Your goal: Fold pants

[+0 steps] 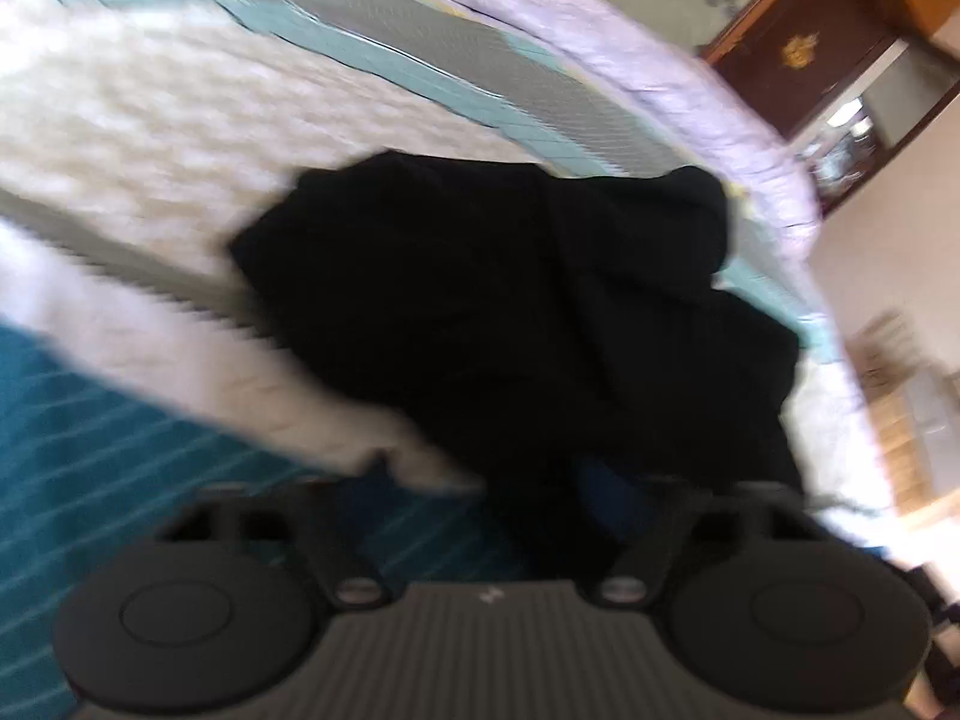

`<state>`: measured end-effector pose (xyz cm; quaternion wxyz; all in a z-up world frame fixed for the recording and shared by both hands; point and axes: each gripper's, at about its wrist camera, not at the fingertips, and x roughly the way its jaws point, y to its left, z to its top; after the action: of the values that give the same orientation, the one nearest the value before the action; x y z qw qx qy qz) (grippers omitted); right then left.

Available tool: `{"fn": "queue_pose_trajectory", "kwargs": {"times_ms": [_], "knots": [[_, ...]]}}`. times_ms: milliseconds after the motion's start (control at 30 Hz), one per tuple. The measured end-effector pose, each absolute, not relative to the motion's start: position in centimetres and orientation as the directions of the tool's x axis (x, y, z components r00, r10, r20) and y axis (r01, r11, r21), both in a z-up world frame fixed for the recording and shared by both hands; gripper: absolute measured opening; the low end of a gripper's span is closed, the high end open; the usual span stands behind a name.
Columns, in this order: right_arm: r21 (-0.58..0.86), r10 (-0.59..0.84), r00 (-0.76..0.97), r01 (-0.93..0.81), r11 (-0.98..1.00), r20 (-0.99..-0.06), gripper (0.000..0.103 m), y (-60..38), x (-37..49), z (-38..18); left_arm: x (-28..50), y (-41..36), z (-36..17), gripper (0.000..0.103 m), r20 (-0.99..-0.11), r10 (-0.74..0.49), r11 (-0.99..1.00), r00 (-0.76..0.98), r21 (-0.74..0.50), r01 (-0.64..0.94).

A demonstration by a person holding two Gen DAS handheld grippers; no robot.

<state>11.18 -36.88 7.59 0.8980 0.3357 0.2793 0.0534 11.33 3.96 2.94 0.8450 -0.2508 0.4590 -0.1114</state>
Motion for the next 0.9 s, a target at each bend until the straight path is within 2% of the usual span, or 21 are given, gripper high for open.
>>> {"fn": "queue_pose_trajectory", "kwargs": {"times_ms": [33, 67, 167, 233, 267, 300, 333, 367, 400, 433, 500, 633, 767, 833, 900], "knots": [[0.636, 0.300, 0.828, 0.087, 0.767, -0.474, 0.027, -36.5, 11.4, 7.4, 13.0, 3.6, 2.9, 0.020, -0.725, -0.431, 0.841, 0.537, -0.539, -0.053], [0.645, 0.317, 0.822, 0.078, 0.760, -0.472, 0.027, -35.0, 10.7, 7.5, 13.9, 3.8, 3.2, 0.018, -0.730, -0.437, 0.835, 0.526, -0.546, -0.064], [0.675, 0.439, 0.778, -0.026, 0.737, -0.449, 0.027, -31.5, 11.4, 6.9, 17.2, 5.8, 7.6, 0.018, -0.668, -0.467, 0.796, 0.579, -0.603, -0.053], [0.676, 0.518, 0.732, -0.108, 0.729, -0.441, 0.030, -29.0, 11.7, 6.8, 18.5, 8.6, 12.2, 0.017, -0.608, -0.384, 0.820, 0.695, -0.571, -0.046], [0.678, 0.549, 0.712, -0.139, 0.722, -0.438, 0.037, -28.0, 11.8, 6.7, 19.2, 10.2, 15.0, 0.018, -0.572, -0.313, 0.841, 0.758, -0.538, -0.059], [0.678, 0.577, 0.690, -0.170, 0.715, -0.436, 0.048, -26.9, 11.9, 6.6, 19.3, 11.3, 16.7, 0.020, -0.556, -0.253, 0.857, 0.792, -0.508, -0.083], [0.670, 0.595, 0.672, -0.194, 0.717, -0.442, 0.052, -26.0, 12.0, 6.4, 19.5, 12.3, 18.6, 0.031, -0.548, -0.161, 0.874, 0.821, -0.465, -0.139], [0.658, 0.596, 0.665, -0.203, 0.725, -0.451, 0.053, -25.3, 12.0, 6.1, 19.7, 13.1, 20.0, 0.053, -0.539, -0.063, 0.883, 0.840, -0.422, -0.204], [0.642, 0.593, 0.655, -0.208, 0.738, -0.469, 0.053, -24.8, 12.0, 5.8, 19.6, 13.7, 20.8, 0.063, -0.533, 0.014, 0.892, 0.846, -0.375, -0.251], [0.622, 0.582, 0.643, -0.204, 0.756, -0.498, 0.053, -24.6, 12.0, 5.4, 19.6, 14.0, 21.2, 0.067, -0.515, 0.058, 0.906, 0.855, -0.334, -0.262], [0.591, 0.536, 0.649, -0.161, 0.790, -0.540, 0.052, -24.9, 11.9, 4.9, 19.0, 14.2, 20.2, 0.068, -0.518, 0.075, 0.919, 0.852, -0.296, -0.261], [0.566, 0.412, 0.737, -0.048, 0.823, -0.536, 0.052, -29.0, 12.7, 5.6, 18.5, 13.4, 13.1, 0.070, -0.666, -0.024, 0.918, 0.745, -0.310, -0.248], [0.502, 0.254, 0.804, 0.062, 0.863, -0.537, 0.052, -33.2, 17.1, 6.1, 16.9, 14.1, 5.4, 0.071, -0.777, -0.116, 0.868, 0.618, -0.382, -0.317], [0.433, 0.201, 0.806, 0.075, 0.899, -0.557, 0.052, -34.4, 20.7, 6.1, 17.9, 15.3, 3.3, 0.075, -0.782, -0.175, 0.806, 0.598, -0.463, -0.369], [0.371, 0.206, 0.787, 0.032, 0.928, -0.582, 0.051, -34.9, 24.5, 5.5, 19.6, 16.9, 2.6, 0.079, -0.763, -0.211, 0.744, 0.611, -0.531, -0.406]]}}
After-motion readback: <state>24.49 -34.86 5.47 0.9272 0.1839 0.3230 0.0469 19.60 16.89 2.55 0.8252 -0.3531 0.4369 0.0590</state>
